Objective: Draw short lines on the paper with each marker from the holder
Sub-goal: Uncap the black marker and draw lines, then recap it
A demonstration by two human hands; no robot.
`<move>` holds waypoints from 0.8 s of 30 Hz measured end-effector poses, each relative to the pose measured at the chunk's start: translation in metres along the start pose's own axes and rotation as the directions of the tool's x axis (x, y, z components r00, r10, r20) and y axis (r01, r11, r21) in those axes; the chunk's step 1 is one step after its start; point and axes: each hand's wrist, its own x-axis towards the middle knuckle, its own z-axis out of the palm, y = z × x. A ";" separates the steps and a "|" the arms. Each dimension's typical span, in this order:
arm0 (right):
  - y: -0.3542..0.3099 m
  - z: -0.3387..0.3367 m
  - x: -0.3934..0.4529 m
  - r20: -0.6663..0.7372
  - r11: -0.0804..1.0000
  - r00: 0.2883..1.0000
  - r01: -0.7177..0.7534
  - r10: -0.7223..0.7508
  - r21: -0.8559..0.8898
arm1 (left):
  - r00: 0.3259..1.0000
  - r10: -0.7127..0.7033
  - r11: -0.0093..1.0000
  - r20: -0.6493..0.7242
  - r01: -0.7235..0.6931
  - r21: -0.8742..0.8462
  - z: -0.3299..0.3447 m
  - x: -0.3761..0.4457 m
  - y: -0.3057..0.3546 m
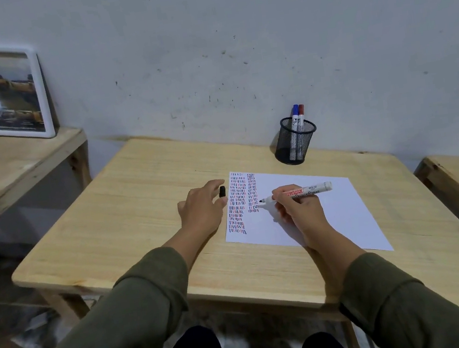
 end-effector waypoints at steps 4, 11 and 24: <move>-0.012 0.000 0.001 -0.018 0.998 1.000 0.008 -0.007 0.063 | 0.999 0.001 1.000 -0.034 0.000 0.022 0.002 0.009 0.009; -0.055 0.006 0.007 0.089 0.993 0.989 0.111 -0.115 0.049 | 0.962 -0.269 0.804 -0.051 0.196 -0.562 -0.004 0.018 0.039; -0.097 0.005 0.010 0.105 0.969 0.964 0.245 -0.246 0.017 | 0.948 -0.224 0.478 0.226 0.309 -0.822 -0.028 0.019 0.110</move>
